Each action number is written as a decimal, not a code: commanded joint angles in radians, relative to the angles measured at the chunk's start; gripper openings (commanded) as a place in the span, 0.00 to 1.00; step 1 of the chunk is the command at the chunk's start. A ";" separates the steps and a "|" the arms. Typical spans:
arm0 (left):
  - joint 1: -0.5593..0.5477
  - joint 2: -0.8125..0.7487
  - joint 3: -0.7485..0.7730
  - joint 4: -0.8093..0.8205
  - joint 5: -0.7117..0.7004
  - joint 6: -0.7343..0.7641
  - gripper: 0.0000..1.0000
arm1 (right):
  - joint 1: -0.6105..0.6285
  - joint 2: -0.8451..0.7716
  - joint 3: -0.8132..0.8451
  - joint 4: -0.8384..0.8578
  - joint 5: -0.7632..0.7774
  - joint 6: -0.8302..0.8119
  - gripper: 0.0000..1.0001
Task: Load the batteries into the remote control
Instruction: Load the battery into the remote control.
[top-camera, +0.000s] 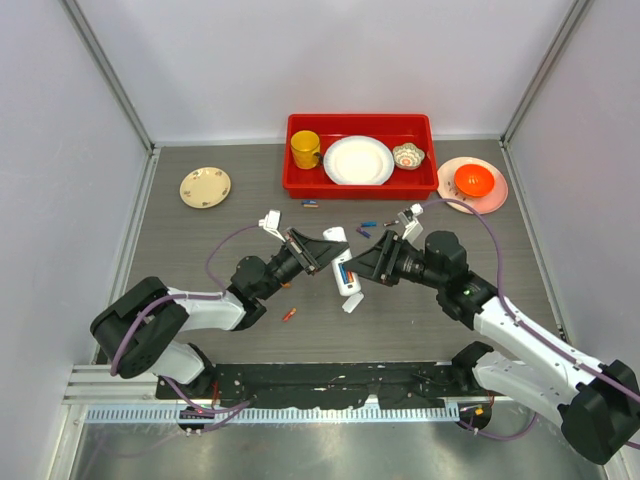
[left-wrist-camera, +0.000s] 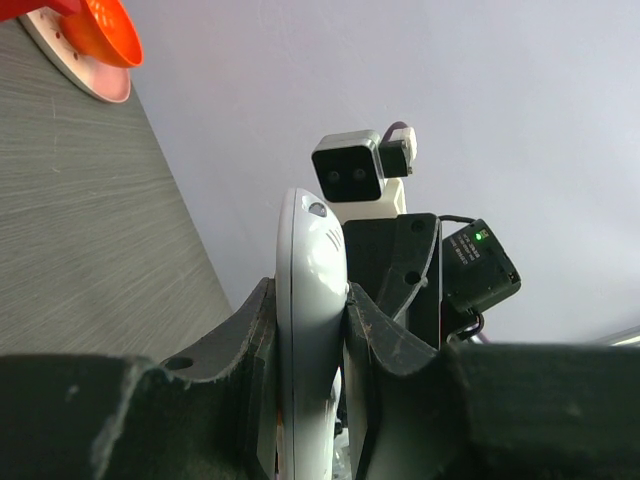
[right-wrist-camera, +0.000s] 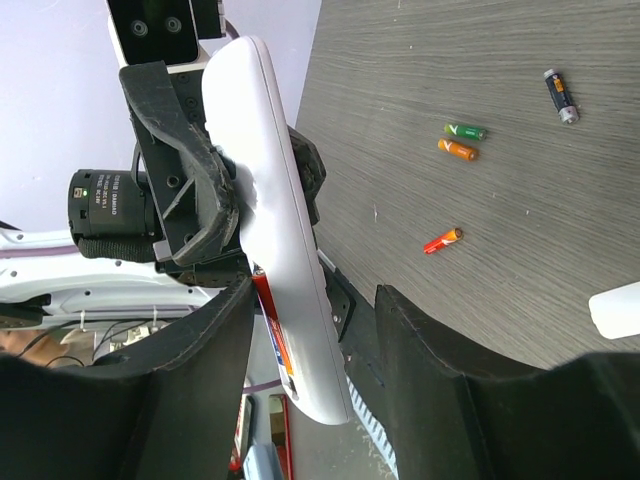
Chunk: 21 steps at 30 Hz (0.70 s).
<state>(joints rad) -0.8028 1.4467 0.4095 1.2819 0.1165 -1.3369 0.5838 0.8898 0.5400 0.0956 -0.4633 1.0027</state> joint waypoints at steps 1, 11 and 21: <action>0.004 -0.012 0.015 0.264 0.002 -0.008 0.00 | -0.018 -0.032 0.000 0.027 -0.023 -0.010 0.56; 0.004 -0.011 0.018 0.264 0.003 -0.007 0.00 | -0.025 -0.025 -0.008 0.026 -0.032 -0.019 0.52; 0.004 -0.016 0.043 0.264 0.008 -0.010 0.00 | -0.025 -0.008 -0.012 -0.013 -0.018 -0.038 0.46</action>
<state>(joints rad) -0.8028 1.4467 0.4095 1.2694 0.1169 -1.3354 0.5625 0.8768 0.5297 0.0963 -0.4816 0.9958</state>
